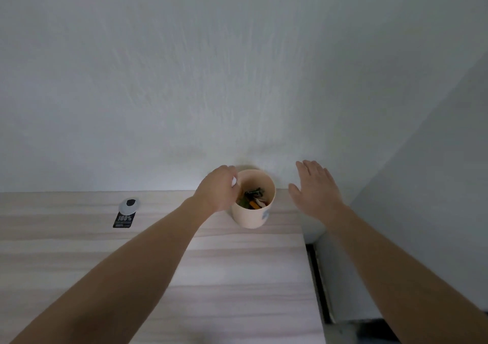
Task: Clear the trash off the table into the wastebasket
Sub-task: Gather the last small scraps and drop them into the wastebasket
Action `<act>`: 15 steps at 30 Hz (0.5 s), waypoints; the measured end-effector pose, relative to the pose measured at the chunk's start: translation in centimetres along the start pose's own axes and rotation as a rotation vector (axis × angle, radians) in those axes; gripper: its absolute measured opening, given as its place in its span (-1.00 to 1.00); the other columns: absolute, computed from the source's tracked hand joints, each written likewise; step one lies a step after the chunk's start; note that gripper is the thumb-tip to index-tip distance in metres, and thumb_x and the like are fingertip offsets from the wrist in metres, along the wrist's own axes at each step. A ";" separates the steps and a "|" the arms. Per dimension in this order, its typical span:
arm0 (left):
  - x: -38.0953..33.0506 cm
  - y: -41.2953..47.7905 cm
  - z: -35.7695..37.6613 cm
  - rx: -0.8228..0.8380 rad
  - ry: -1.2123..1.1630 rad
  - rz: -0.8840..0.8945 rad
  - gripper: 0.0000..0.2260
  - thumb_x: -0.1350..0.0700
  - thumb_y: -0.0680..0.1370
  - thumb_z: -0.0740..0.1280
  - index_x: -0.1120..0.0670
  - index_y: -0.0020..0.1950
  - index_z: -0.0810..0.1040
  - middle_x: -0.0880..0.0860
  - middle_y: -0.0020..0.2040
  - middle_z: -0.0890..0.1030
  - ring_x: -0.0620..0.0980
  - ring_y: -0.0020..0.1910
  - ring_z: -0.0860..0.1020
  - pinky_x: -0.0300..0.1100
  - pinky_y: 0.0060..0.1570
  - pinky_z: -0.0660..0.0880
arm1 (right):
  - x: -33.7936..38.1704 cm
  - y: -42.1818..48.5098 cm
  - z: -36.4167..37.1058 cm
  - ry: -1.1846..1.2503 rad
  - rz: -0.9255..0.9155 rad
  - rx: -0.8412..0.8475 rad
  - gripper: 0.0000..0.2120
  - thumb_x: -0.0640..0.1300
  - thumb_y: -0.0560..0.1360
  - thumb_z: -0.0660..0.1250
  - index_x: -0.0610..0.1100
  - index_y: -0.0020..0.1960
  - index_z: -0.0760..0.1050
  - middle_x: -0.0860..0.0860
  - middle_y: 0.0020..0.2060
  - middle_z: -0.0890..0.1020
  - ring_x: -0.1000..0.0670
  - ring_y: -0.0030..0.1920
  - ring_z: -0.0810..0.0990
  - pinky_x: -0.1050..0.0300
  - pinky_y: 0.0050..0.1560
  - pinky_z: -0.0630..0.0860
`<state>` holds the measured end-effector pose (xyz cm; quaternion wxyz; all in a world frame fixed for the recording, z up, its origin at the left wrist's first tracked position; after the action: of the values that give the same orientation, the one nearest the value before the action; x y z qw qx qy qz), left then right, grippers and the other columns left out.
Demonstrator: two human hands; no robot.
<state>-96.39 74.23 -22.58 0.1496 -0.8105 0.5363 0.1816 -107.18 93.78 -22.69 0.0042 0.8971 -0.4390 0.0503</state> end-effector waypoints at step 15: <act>-3.1 6.4 6.3 0.051 0.112 0.072 -0.59 -0.08 0.47 0.34 -0.02 0.29 0.44 -0.02 0.13 0.51 0.03 0.09 0.49 -0.09 0.03 0.46 | -7.6 1.6 2.4 0.115 0.099 -0.003 -0.40 0.07 0.54 0.15 -0.21 0.49 0.20 -0.18 0.45 0.31 -0.17 0.45 0.25 -0.09 0.46 0.19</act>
<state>-104.24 77.07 -27.13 0.1334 -0.7955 0.5771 0.1275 -112.87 98.68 -25.82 0.0283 0.8699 -0.4819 0.1013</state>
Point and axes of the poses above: each hand's wrist, its own y-axis towards the middle knuckle, its own z-axis out of the palm, x = y × z, the point moved 9 cm from there along y, towards the middle knuckle
